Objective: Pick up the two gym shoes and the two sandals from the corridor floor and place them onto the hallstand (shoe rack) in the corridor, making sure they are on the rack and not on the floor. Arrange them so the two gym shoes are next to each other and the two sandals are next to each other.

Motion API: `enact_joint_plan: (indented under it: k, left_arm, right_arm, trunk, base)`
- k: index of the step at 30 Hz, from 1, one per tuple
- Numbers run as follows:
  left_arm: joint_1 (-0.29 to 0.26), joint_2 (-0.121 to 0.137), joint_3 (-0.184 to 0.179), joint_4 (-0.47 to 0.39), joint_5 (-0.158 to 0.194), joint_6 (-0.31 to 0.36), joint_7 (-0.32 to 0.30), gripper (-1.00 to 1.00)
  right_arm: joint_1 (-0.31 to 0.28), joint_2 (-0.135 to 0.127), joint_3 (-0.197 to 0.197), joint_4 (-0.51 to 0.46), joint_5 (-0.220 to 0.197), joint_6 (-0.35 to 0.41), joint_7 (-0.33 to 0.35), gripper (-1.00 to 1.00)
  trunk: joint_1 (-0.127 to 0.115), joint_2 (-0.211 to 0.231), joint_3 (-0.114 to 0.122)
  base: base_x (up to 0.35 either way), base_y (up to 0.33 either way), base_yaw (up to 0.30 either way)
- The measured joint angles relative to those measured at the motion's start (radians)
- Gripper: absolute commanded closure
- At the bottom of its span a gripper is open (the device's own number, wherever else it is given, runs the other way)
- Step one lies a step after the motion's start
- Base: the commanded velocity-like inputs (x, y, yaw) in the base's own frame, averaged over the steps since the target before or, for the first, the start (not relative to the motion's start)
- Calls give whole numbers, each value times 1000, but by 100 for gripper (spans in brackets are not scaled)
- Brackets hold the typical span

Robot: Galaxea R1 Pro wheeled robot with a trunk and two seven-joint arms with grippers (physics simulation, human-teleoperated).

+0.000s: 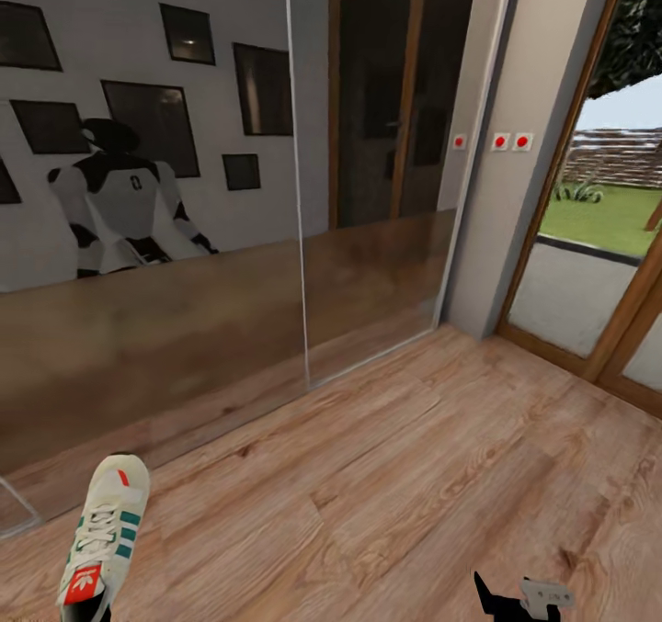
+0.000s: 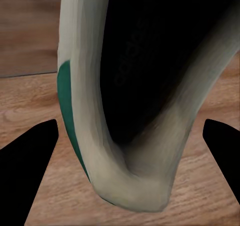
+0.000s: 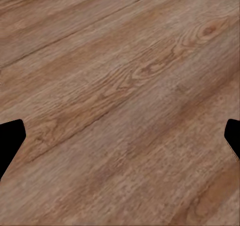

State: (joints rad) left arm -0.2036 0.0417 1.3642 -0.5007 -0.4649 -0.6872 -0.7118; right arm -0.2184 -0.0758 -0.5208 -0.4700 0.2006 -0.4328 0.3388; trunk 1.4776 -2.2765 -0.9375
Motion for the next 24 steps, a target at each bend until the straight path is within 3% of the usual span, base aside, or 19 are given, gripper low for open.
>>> enact_joint_plan:
  k: [24]
  left_arm:
    - [0,0,0,2,-1,2,0,100]
  right_arm:
    - [0,0,0,0,1,1,0,-100]
  trunk:
    - [0,0,15]
  base:
    - [19,-18,260]
